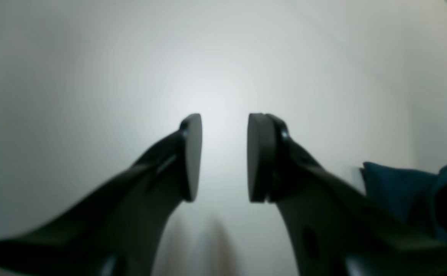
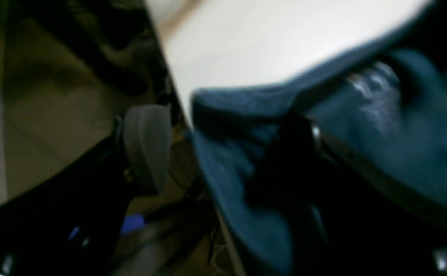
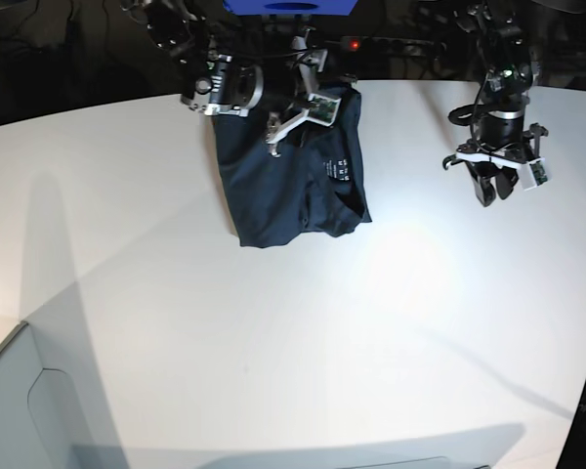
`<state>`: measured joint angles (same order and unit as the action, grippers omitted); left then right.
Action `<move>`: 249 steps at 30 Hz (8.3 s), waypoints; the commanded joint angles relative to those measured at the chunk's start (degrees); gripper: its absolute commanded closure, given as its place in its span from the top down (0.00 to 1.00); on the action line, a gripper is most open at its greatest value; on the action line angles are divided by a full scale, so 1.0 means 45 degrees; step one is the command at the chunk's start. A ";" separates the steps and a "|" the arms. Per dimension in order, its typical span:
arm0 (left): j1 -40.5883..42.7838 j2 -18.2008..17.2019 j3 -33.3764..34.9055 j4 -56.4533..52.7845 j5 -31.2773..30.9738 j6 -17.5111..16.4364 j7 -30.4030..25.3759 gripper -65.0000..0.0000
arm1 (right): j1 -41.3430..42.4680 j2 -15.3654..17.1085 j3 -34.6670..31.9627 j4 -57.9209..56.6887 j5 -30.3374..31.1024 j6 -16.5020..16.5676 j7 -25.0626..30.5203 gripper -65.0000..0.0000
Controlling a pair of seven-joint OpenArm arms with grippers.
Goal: Fold the T-shirt properly
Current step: 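Grasp the shirt edge with the left gripper and tuck it under, then grasp the shirt corner with the right gripper and pull it outward, then push the folded shirt with the left gripper to square it up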
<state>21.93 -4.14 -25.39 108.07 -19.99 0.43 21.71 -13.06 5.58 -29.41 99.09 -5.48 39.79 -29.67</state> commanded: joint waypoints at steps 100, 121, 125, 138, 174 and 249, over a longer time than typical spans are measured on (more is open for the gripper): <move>0.0156 0.0598 0.0220 -0.0661 -0.2366 -0.0085 -0.0362 0.45 | -0.1874 0.0039 0.7366 0.1101 0.0308 0.0047 0.0371 0.65; 0.0469 0.0618 -0.0131 -0.0641 -0.2366 -0.0085 -0.0362 0.45 | -0.1660 -0.0528 0.8967 0.3660 0.0328 0.0047 0.0274 0.65; 0.0762 0.0598 -0.0151 -0.0563 -0.2366 -0.0085 -0.0362 0.45 | -0.0644 -0.0606 0.7873 0.3270 0.0328 0.0047 0.0313 0.57; 0.1739 0.0676 -0.1304 -0.0543 -0.2366 -0.0085 -0.0362 0.45 | 0.2990 -0.0860 0.6486 -0.1009 0.0328 0.0047 0.0352 0.00; 0.1856 0.1165 -0.0170 -0.0524 -0.2464 -0.0104 0.0225 0.48 | 0.1994 -0.0899 0.7248 -0.3138 0.0347 0.0047 0.2618 0.00; -1.3968 -0.0769 2.0987 -1.0585 0.2478 -0.5282 0.2686 0.00 | -0.1054 -0.1270 1.4496 0.0554 0.0289 0.0047 0.3224 0.00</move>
<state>-40.97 -7.55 68.71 60.77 -7.81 -21.58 31.70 -18.00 -0.36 35.62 100.60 -5.34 39.83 -16.73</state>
